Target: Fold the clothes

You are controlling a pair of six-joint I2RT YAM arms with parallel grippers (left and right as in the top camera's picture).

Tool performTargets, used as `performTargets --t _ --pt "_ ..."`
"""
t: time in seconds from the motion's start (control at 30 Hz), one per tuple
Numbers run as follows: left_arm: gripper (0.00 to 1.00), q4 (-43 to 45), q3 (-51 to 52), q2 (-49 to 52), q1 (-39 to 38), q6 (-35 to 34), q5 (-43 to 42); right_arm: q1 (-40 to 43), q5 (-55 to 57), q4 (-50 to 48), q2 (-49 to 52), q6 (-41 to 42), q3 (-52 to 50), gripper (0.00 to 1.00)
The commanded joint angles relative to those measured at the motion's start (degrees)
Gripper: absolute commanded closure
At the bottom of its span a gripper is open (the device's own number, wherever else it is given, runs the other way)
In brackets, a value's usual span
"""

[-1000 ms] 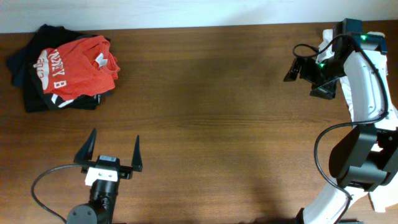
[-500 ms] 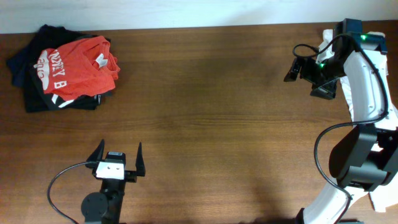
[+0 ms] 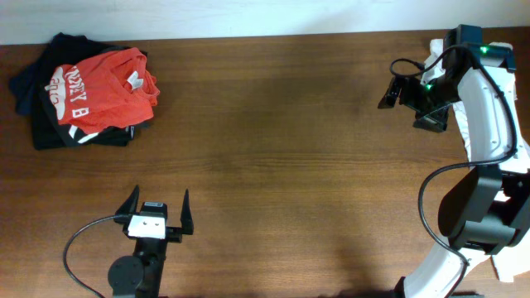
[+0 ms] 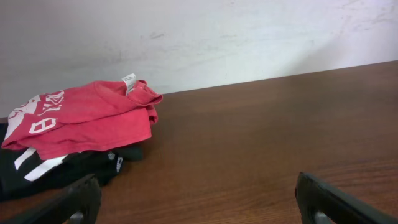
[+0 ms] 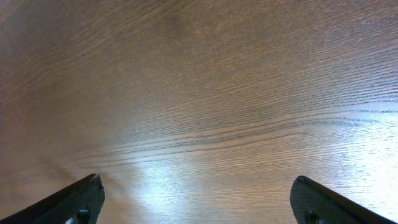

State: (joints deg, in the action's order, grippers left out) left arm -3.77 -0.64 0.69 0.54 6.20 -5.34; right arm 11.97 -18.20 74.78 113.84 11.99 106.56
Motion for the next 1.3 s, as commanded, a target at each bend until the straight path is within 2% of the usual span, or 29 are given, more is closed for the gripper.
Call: performTargets --t 0.0,0.17,0.33,0.5,0.57,0.77,0.87,0.97,1.13,1.27 --pt "0.01 -0.4 0.1 -0.3 0.4 -0.7 0.2 0.2 0.3 0.0 -0.9 -0.2 0.3 0.01" --pt "0.01 -0.4 0.1 -0.3 0.4 -0.7 0.2 -1.9 0.5 0.0 -9.6 -0.2 0.3 0.01" --pt "0.01 -0.4 0.1 -0.3 0.4 -0.7 0.2 -4.2 1.3 0.0 -26.2 -0.2 0.3 0.01" --pt "0.01 -0.4 0.1 -0.3 0.4 -0.7 0.2 -9.4 16.7 -0.9 -41.7 -0.2 -2.9 0.01" --pt "0.01 -0.4 0.1 -0.3 0.4 -0.7 0.2 -11.0 17.8 -5.9 -49.3 -0.2 -9.9 0.01" --pt "0.01 -0.4 0.1 -0.3 0.4 -0.7 0.2 -11.2 16.2 -25.1 -79.8 -0.2 -48.4 0.01" --pt "0.01 -0.4 0.1 -0.3 0.4 -0.7 0.2 -11.2 10.7 -40.7 -94.7 -0.2 -69.2 0.01" --pt "0.01 -0.4 0.1 -0.3 0.4 -0.7 0.2 -11.2 9.8 -49.9 -103.3 -0.2 -82.7 0.01" --pt "0.01 -0.4 0.1 -0.3 0.4 -0.7 0.2 -11.3 9.8 -60.4 -113.5 -0.2 -96.4 0.01" --pt "0.01 -0.4 0.1 -0.3 0.4 -0.7 0.2 -11.3 9.8 -72.1 -113.7 -0.2 -101.2 0.01"
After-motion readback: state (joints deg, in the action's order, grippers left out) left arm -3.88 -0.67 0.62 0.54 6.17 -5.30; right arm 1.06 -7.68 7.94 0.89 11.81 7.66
